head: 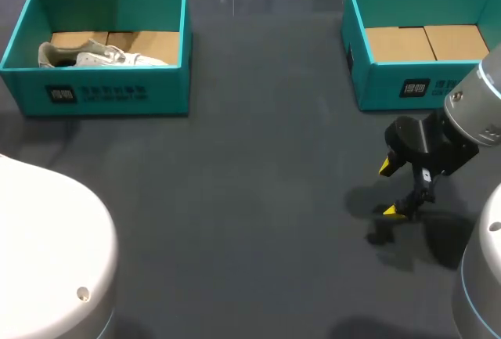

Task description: Take the shoe out of the shoebox, open the shoe tongue, remove and reinsert the insole, then place the shoe into the shoebox

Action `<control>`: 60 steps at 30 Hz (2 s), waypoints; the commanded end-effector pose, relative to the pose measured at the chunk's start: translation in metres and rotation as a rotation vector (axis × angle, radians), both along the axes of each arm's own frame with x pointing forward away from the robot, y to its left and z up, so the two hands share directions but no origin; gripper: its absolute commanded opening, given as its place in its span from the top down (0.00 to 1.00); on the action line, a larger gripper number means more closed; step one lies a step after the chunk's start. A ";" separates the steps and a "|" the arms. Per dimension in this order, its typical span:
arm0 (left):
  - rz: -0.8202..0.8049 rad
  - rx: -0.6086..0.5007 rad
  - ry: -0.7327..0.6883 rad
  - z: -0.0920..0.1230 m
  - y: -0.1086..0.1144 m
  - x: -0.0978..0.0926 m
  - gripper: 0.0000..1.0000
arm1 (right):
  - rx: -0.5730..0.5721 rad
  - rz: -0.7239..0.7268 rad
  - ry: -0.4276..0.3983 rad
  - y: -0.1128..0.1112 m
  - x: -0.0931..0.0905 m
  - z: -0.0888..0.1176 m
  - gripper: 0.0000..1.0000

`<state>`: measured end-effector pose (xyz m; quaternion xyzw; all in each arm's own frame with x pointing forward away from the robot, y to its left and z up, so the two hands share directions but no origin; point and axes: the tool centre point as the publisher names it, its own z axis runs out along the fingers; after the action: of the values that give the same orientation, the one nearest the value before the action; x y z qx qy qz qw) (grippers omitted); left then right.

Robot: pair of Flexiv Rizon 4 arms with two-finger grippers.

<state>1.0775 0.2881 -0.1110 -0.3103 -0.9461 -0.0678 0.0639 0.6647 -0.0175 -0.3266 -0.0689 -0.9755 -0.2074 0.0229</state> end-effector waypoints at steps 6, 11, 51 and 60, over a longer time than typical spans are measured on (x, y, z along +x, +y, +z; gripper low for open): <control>-0.295 0.003 -0.025 -0.012 0.008 0.010 1.00 | -0.002 -0.001 -0.002 -0.001 -0.002 0.001 0.00; -0.502 0.045 -0.019 -0.018 0.019 0.027 1.00 | -0.002 -0.001 -0.002 -0.001 -0.002 0.001 0.00; -0.849 0.089 -0.095 -0.057 0.026 0.068 1.00 | -0.002 -0.001 -0.002 -0.001 -0.002 0.001 0.00; -0.902 0.073 0.010 -0.100 0.014 0.090 1.00 | -0.002 -0.001 -0.002 -0.001 -0.002 0.001 0.00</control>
<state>1.1474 0.3040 -0.2002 -0.6841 -0.7156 -0.1381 0.0300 0.6647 -0.0177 -0.3266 -0.0690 -0.9755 -0.2074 0.0229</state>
